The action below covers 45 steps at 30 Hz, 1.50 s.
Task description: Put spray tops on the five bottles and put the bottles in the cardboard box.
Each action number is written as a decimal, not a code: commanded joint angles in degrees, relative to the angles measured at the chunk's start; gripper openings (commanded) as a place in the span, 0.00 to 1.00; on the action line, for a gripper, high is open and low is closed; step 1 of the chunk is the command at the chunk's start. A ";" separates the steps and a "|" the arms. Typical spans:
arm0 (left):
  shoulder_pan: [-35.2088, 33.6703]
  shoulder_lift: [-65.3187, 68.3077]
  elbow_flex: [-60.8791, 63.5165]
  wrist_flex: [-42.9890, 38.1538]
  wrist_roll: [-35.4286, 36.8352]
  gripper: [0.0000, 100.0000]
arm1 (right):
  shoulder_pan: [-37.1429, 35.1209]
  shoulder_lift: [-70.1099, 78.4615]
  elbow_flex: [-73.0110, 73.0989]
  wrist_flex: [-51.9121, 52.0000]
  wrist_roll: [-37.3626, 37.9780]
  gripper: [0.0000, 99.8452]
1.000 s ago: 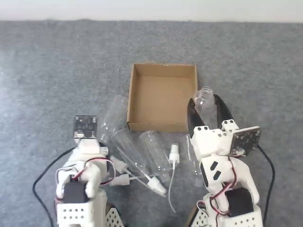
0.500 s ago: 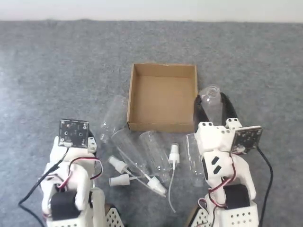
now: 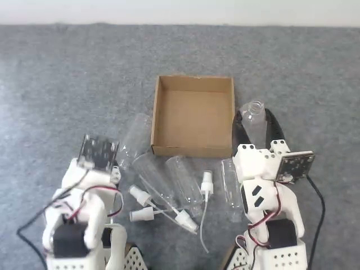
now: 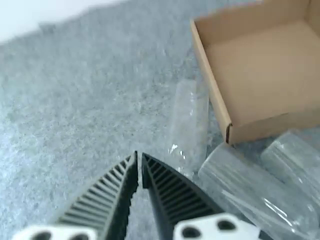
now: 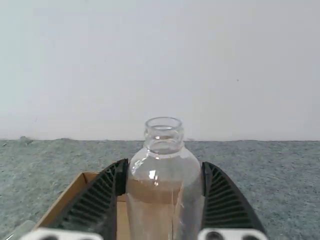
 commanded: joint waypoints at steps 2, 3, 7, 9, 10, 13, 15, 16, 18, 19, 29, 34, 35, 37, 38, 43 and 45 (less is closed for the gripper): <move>0.26 19.87 -10.95 1.14 -0.26 0.02 | 0.57 -0.57 -0.53 -1.63 -0.26 0.08; 0.26 23.03 -12.18 2.02 0.00 0.02 | 0.66 -0.48 -0.53 -1.63 -0.26 0.08; 0.35 33.32 -15.69 4.13 2.64 0.02 | 0.66 -0.48 -0.53 -1.63 -0.26 0.08; 0.35 37.80 -17.01 4.66 3.78 0.01 | 0.57 -0.48 -0.53 -1.63 -0.26 0.08; 0.35 39.74 -17.45 4.66 4.57 0.02 | 0.57 -0.48 -0.53 -1.63 -0.26 0.08; 0.35 44.66 -17.89 4.22 6.68 0.02 | 0.57 -0.40 -0.53 -1.63 -0.26 0.08; 1.05 47.12 -17.89 3.16 7.74 0.02 | 0.57 -0.40 -0.53 -1.63 -0.26 0.08; 1.41 48.09 -17.71 2.90 8.79 0.02 | 0.57 -0.40 -0.53 -1.63 -0.26 0.08; 2.02 49.93 -17.63 2.46 12.22 0.02 | 0.57 -0.40 -0.53 -1.63 -0.26 0.08; 2.46 50.64 -17.63 1.85 14.24 0.02 | 0.57 -0.31 -0.53 -1.63 -0.26 0.08; 9.14 55.12 -12.88 -2.73 26.02 0.01 | 0.48 -0.31 -0.53 -1.45 -0.26 0.08; 10.37 54.95 -9.98 -2.37 34.20 0.01 | 0.48 -0.31 -0.53 -1.36 -0.26 0.08; 10.37 54.95 -9.89 -2.37 34.90 0.01 | 0.48 -0.31 -0.53 -1.36 -0.26 0.08; 10.37 55.21 -9.89 -2.37 35.69 0.01 | 0.48 -0.31 -0.53 -1.36 -0.26 0.08; 10.37 55.21 -9.71 -2.64 36.31 0.01 | 0.48 -0.31 -0.53 -1.27 -0.26 0.08; 10.29 55.30 -8.84 -3.87 39.65 0.02 | 0.48 -0.31 -0.44 -1.27 -0.26 0.08; 10.02 55.30 -8.84 -3.52 39.65 0.04 | 0.48 -0.31 -0.44 -1.27 -0.26 0.08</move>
